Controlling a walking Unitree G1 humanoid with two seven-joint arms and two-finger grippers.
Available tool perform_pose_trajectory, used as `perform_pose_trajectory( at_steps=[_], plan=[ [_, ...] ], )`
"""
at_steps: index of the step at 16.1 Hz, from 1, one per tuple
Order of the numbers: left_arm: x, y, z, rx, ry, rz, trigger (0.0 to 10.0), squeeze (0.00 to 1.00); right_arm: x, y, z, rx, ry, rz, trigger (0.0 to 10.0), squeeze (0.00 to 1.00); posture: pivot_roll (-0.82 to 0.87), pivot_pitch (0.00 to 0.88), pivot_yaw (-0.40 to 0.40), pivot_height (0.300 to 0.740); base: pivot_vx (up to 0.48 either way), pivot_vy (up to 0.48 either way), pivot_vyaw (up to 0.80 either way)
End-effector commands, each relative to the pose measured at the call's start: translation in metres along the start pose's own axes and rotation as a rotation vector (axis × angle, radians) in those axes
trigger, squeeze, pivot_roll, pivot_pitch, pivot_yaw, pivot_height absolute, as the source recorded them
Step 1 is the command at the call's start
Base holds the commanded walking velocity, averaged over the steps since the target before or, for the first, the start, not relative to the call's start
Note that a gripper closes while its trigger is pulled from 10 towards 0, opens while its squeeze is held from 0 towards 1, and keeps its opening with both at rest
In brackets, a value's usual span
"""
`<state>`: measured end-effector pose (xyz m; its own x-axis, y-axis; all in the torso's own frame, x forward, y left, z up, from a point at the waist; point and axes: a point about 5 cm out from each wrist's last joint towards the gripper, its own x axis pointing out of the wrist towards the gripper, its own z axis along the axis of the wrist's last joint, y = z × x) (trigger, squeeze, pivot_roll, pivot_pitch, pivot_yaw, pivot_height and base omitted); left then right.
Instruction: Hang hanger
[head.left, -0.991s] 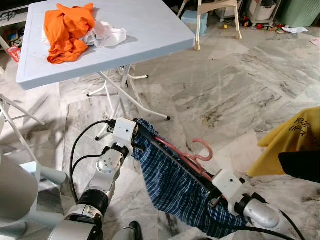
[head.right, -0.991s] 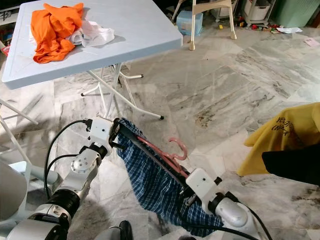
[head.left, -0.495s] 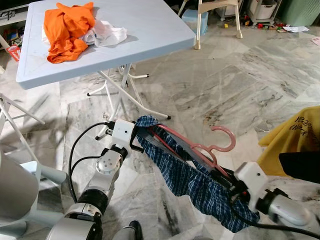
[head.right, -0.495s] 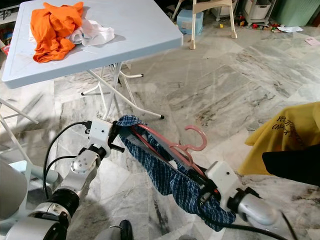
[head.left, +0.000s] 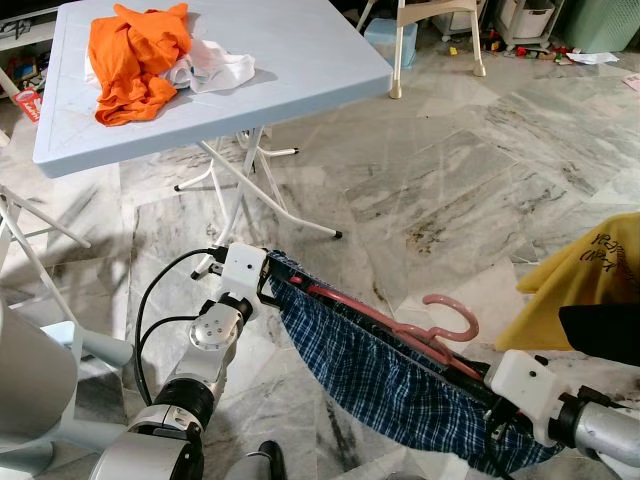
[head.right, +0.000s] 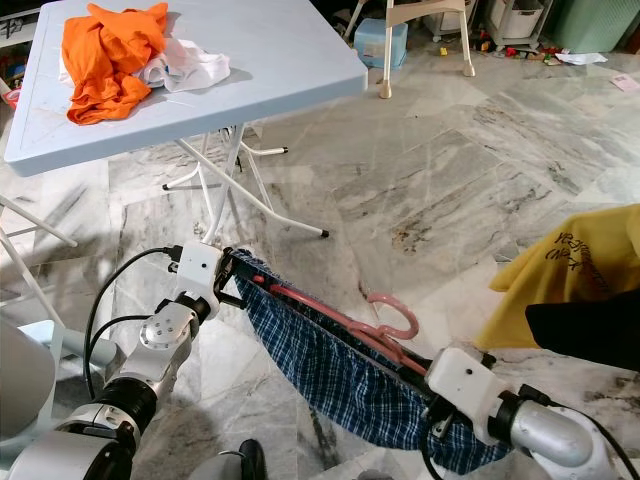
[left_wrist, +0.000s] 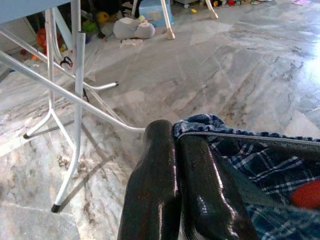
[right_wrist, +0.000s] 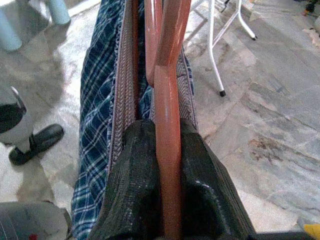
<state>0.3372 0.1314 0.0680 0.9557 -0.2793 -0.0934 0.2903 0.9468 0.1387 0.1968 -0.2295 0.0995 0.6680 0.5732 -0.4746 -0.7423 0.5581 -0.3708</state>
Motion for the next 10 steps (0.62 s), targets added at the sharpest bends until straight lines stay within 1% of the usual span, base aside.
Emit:
perform_pose_trajectory(
  at_steps=[1, 2, 3, 5, 6, 7, 8, 9, 10],
  plan=[
    [-0.004, 0.012, -0.005, -0.015, 0.020, 0.058, 0.0, 0.00, -0.009, -0.006, -0.003, 0.030, 0.017, -0.017, 10.0, 0.00, -0.23, 0.190, 0.070, 0.740, 0.000, 0.000, 0.00],
    [-0.005, 0.009, -0.007, -0.019, 0.027, 0.047, 0.0, 0.00, -0.009, -0.009, 0.000, 0.040, -0.007, -0.035, 10.0, 0.00, -0.23, 0.190, 0.070, 0.740, 0.000, 0.000, 0.00],
    [-0.007, 0.003, -0.014, -0.037, 0.067, 0.024, 0.0, 0.00, -0.009, -0.019, 0.013, 0.118, -0.106, -0.095, 10.0, 0.00, -0.23, 0.190, 0.070, 0.740, 0.000, 0.000, 0.00],
    [-0.008, -0.001, -0.019, -0.054, 0.087, 0.016, 0.0, 0.00, -0.009, -0.024, 0.022, 0.176, -0.182, -0.123, 10.0, 0.00, -0.23, 0.192, 0.072, 0.740, 0.000, 0.000, 0.00],
    [-0.009, -0.006, -0.021, -0.066, 0.089, -0.005, 0.0, 0.00, -0.007, -0.028, 0.031, 0.245, -0.263, -0.167, 10.0, 0.00, -0.22, 0.190, 0.072, 0.740, 0.000, 0.000, 0.00],
    [-0.009, -0.011, -0.022, -0.080, 0.091, -0.022, 0.0, 0.00, -0.003, -0.032, 0.037, 0.296, -0.322, -0.211, 10.0, 0.00, -0.22, 0.190, 0.072, 0.740, 0.000, 0.000, 0.00],
    [-0.009, -0.014, -0.021, -0.094, 0.089, -0.032, 0.0, 0.00, 0.002, -0.037, 0.042, 0.365, -0.378, -0.280, 10.0, 0.00, -0.22, 0.190, 0.072, 0.740, 0.000, 0.000, 0.00],
    [-0.009, -0.015, -0.021, -0.102, 0.088, -0.037, 0.0, 0.00, 0.005, -0.038, 0.045, 0.392, -0.400, -0.307, 10.0, 0.00, -0.22, 0.190, 0.071, 0.740, 0.000, 0.000, 0.00],
    [-0.007, -0.026, -0.019, -0.128, 0.076, -0.084, 0.0, 0.00, 0.020, -0.044, 0.060, 0.528, -0.518, -0.439, 10.0, 0.00, -0.22, 0.190, 0.069, 0.740, 0.000, 0.000, 0.00]
  ],
)
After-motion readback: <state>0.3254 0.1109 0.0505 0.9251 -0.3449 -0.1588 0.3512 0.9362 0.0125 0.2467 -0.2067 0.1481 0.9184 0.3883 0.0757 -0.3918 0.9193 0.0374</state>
